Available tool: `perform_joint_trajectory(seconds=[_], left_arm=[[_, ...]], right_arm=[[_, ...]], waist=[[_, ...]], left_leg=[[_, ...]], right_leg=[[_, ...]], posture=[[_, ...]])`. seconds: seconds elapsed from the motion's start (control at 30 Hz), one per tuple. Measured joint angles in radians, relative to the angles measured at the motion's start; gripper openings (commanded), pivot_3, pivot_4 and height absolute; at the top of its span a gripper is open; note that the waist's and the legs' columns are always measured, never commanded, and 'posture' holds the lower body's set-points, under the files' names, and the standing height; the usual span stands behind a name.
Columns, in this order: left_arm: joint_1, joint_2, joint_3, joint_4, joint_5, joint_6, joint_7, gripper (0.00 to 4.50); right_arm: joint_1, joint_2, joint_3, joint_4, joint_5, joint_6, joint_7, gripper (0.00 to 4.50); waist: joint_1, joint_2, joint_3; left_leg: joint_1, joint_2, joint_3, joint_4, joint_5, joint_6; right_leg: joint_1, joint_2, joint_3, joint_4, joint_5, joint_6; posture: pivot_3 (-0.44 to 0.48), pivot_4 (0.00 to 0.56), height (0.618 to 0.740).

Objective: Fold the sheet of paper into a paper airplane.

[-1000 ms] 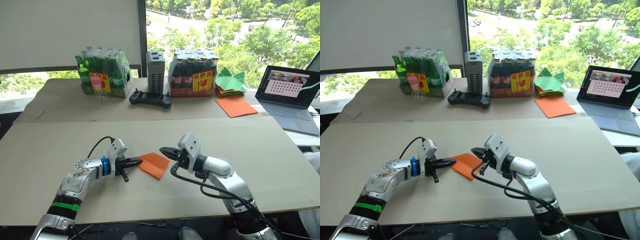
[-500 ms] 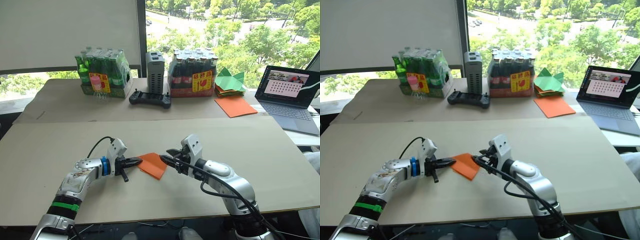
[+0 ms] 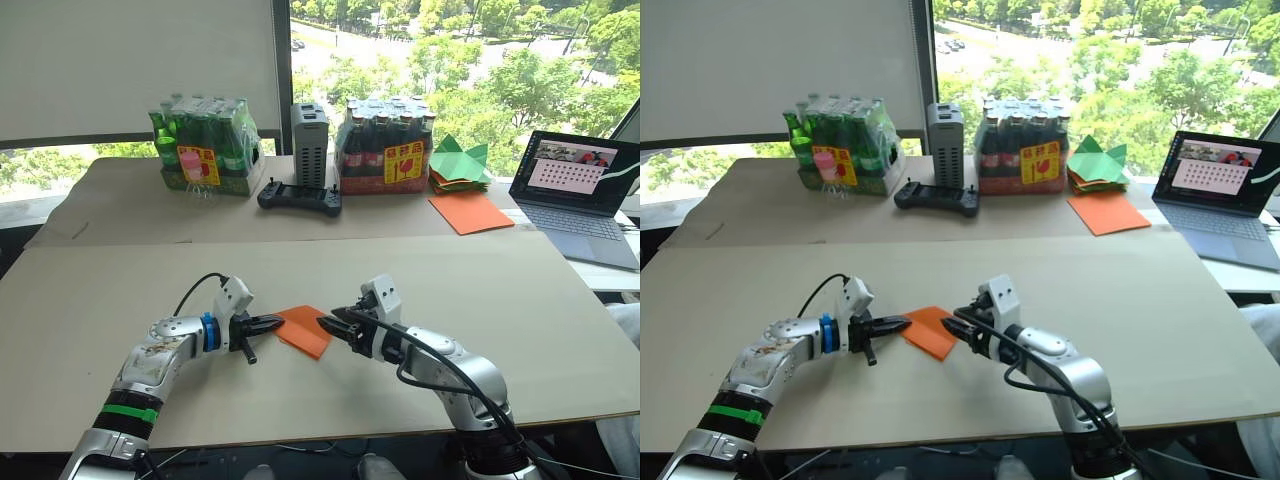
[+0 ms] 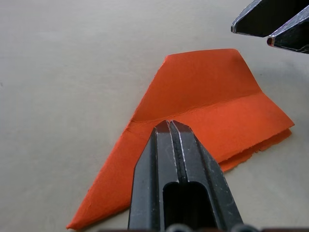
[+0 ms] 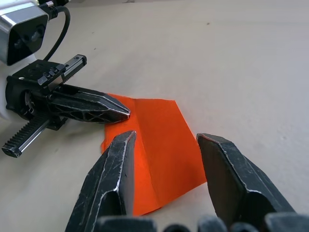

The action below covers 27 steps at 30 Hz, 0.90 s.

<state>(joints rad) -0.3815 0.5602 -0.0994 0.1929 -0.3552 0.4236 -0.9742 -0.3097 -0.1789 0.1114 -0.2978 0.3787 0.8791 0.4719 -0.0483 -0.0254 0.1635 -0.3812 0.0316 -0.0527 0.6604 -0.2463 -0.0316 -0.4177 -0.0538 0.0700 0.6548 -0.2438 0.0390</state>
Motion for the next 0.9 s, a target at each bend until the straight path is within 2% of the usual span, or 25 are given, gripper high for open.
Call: perform_joint_trajectory(seconds=[0.9], left_arm=[[0.012,0.006,0.014,-0.021,0.0,0.019,0.001,0.0]], right_arm=[[0.005,0.009,-0.008,0.048,0.074,0.071,-0.003,2.27]], waist=[[-0.007,0.0,0.0]], left_leg=[[-0.001,0.0,0.0,0.0,0.0,0.0]], right_leg=[[-0.001,0.0,0.0,0.0,0.0,0.0]], posture=[[0.0,0.15,0.74]])
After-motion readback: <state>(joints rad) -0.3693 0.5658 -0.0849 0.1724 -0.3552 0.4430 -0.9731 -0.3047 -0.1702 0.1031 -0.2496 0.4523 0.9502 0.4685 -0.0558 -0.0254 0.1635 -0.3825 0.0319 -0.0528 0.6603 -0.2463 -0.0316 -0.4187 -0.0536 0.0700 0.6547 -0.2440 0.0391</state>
